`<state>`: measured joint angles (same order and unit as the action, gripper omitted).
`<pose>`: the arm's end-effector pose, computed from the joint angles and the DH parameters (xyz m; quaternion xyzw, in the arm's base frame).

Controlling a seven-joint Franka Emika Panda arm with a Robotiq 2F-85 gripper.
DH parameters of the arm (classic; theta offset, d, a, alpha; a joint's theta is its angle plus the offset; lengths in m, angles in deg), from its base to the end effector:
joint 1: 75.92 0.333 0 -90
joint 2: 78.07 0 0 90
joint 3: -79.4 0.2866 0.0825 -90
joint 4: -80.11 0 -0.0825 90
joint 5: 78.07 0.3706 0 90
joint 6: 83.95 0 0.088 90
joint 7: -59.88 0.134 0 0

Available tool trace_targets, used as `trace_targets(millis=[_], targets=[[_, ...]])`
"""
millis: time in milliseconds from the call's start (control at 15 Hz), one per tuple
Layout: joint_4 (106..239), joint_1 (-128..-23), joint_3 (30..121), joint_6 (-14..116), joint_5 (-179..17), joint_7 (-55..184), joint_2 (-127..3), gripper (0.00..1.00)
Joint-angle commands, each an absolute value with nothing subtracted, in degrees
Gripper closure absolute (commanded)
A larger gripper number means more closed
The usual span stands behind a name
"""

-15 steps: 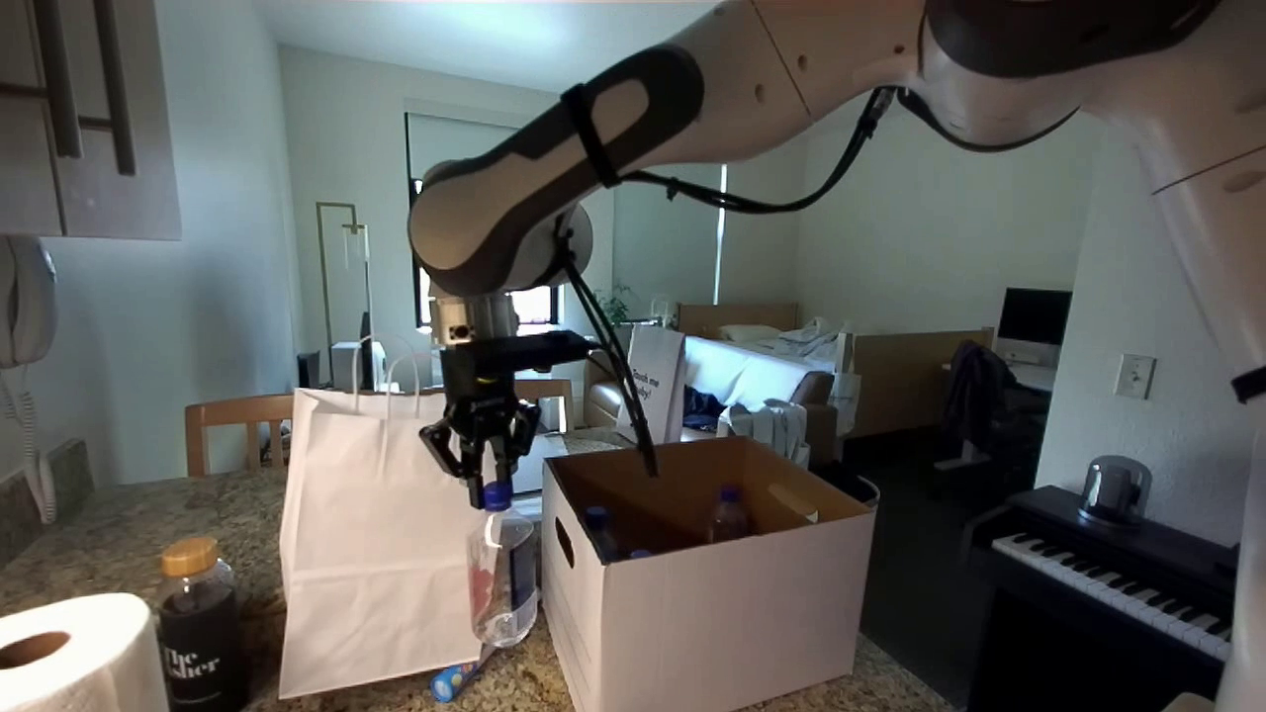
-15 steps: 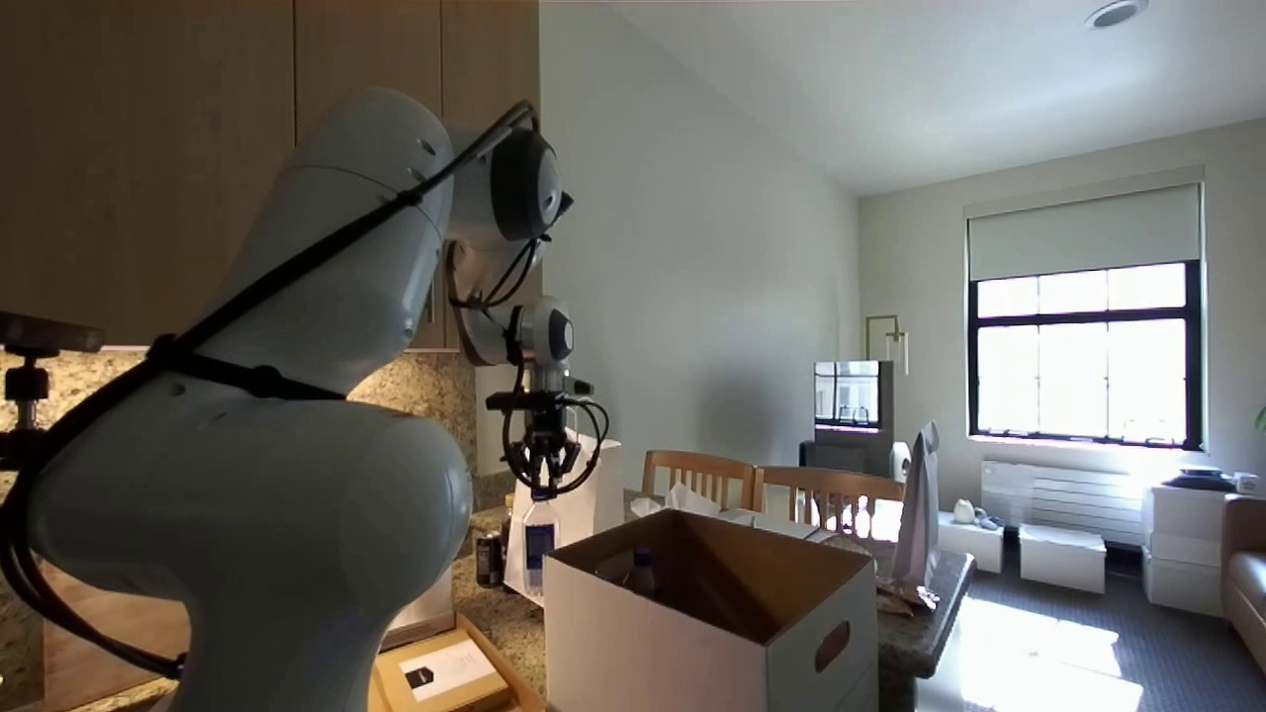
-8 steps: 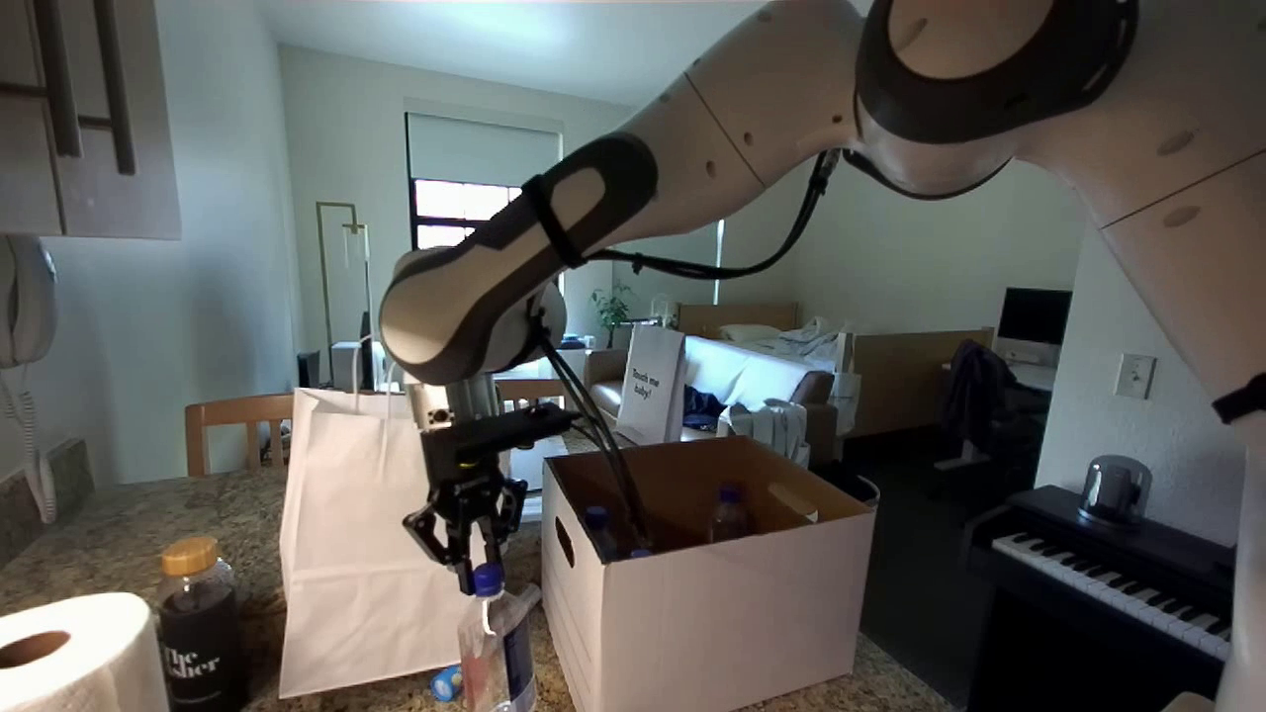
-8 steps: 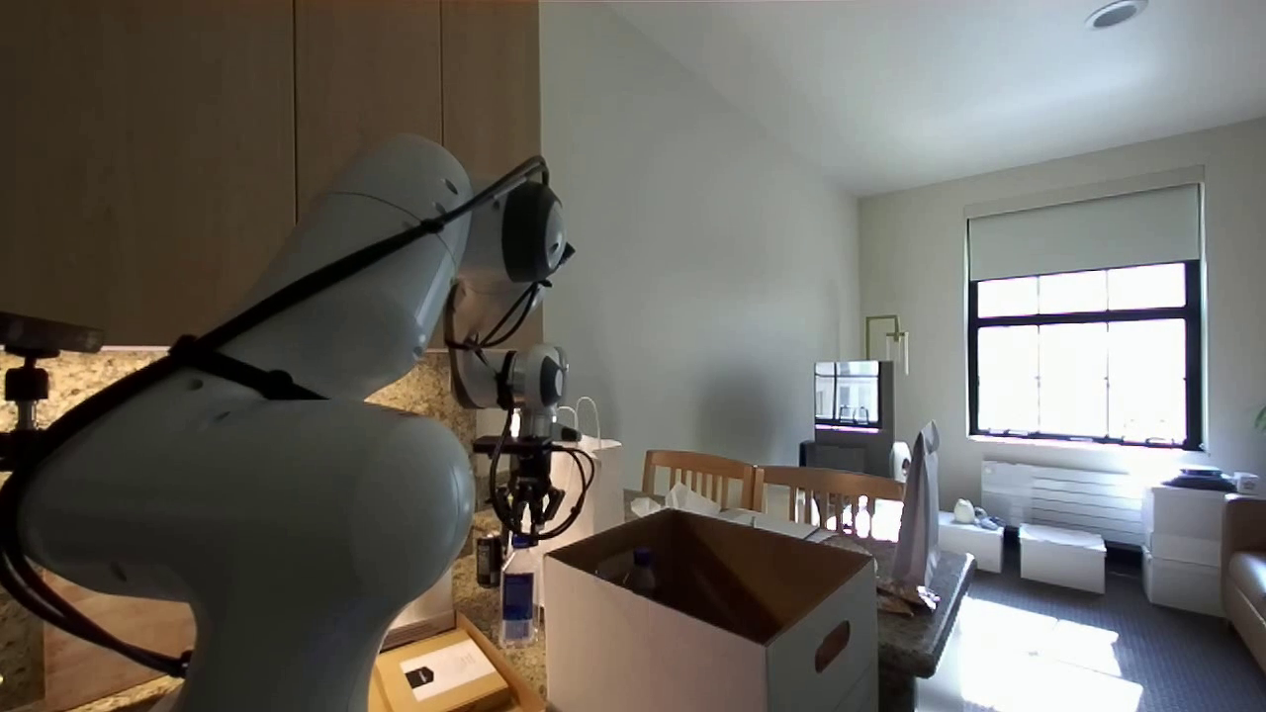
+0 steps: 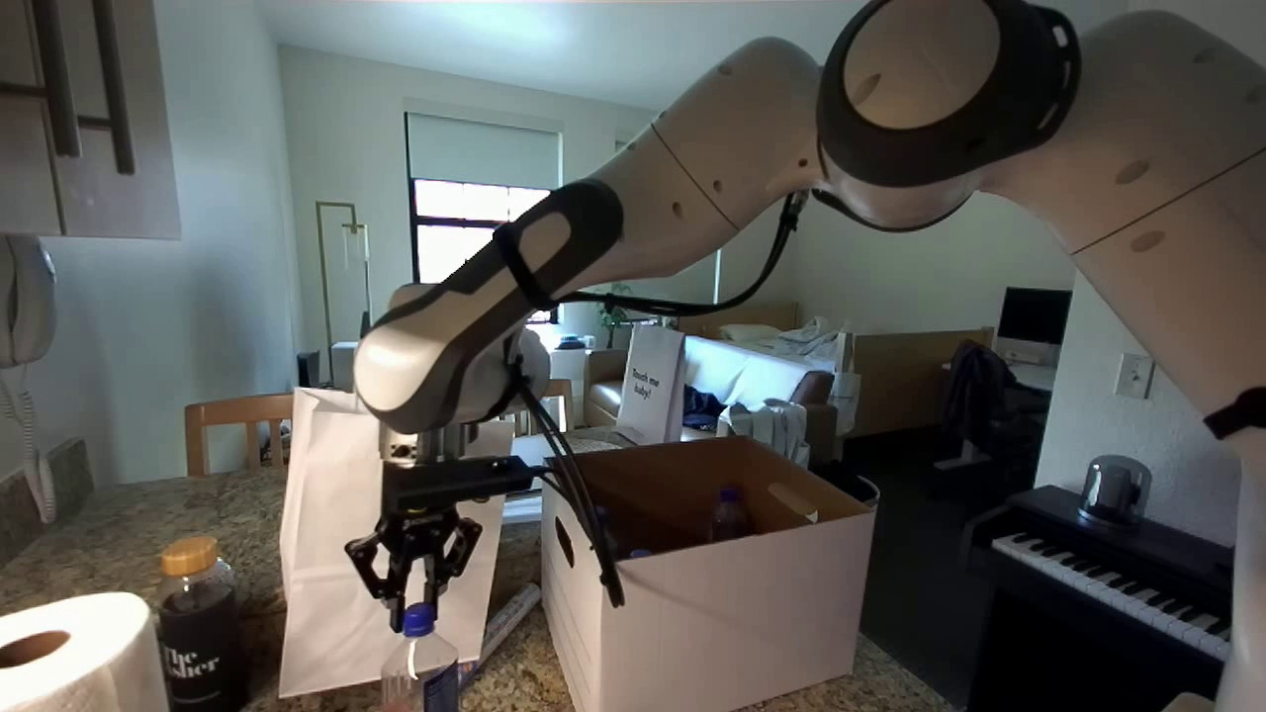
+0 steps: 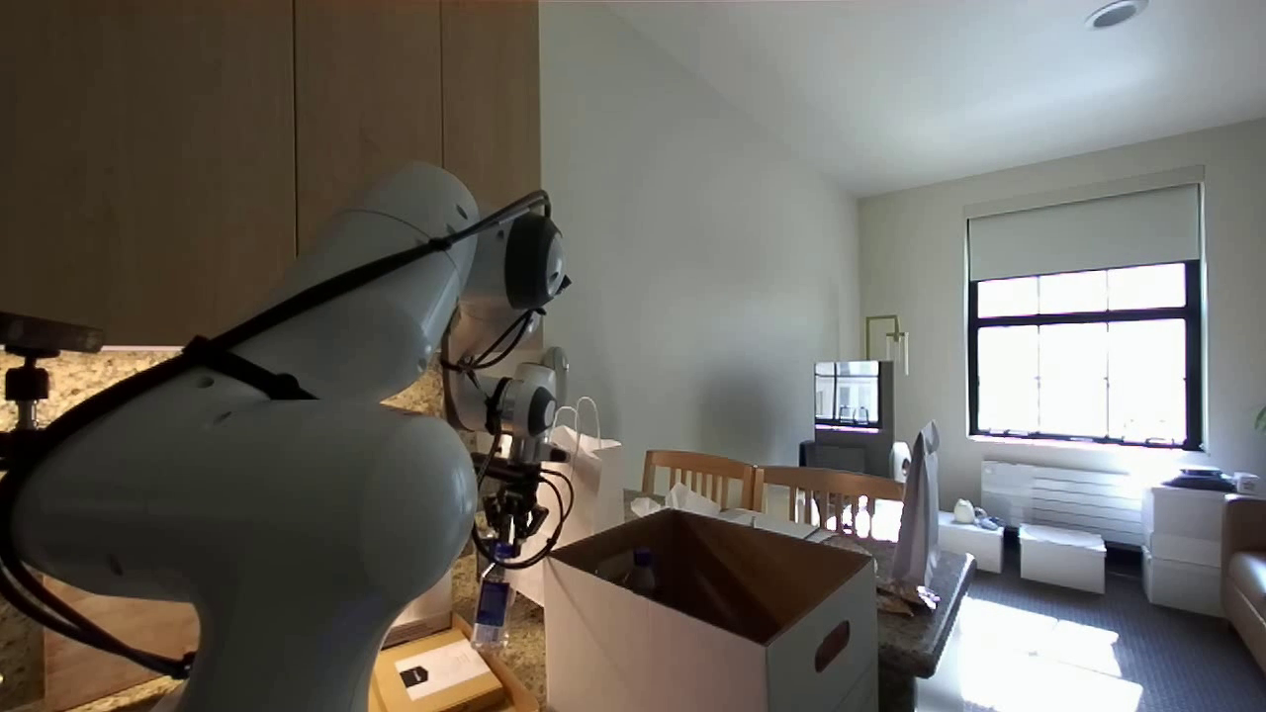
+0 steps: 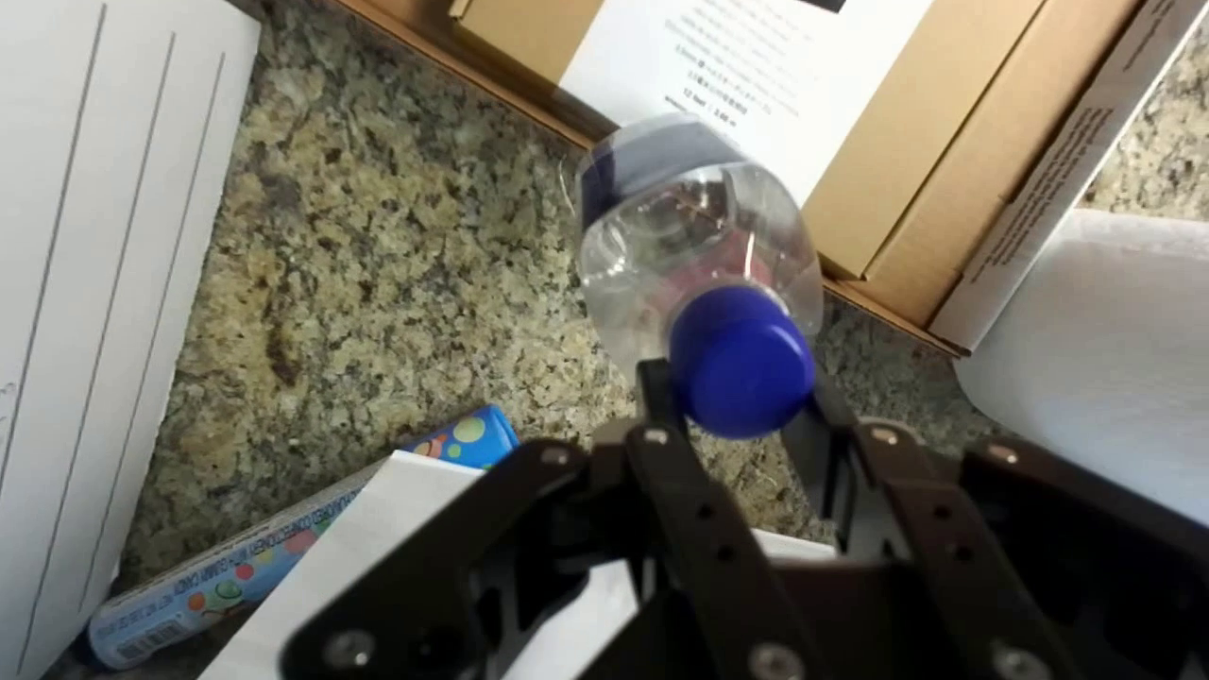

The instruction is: Remove the water bottles from the box

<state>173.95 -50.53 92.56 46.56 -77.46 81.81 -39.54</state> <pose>0.5217 0.4015 0.1902 -0.9902 -0.1172 0.0450 0.0610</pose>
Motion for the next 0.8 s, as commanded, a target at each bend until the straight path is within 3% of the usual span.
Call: trace_targets(millis=[0, 733], targets=[[175.58, -49.05, 92.21, 50.95, -75.49, 83.22, -38.62, 0.87], [181.06, -35.95, 84.3, 52.72, -90.01, 94.03, -44.69, 0.88]])
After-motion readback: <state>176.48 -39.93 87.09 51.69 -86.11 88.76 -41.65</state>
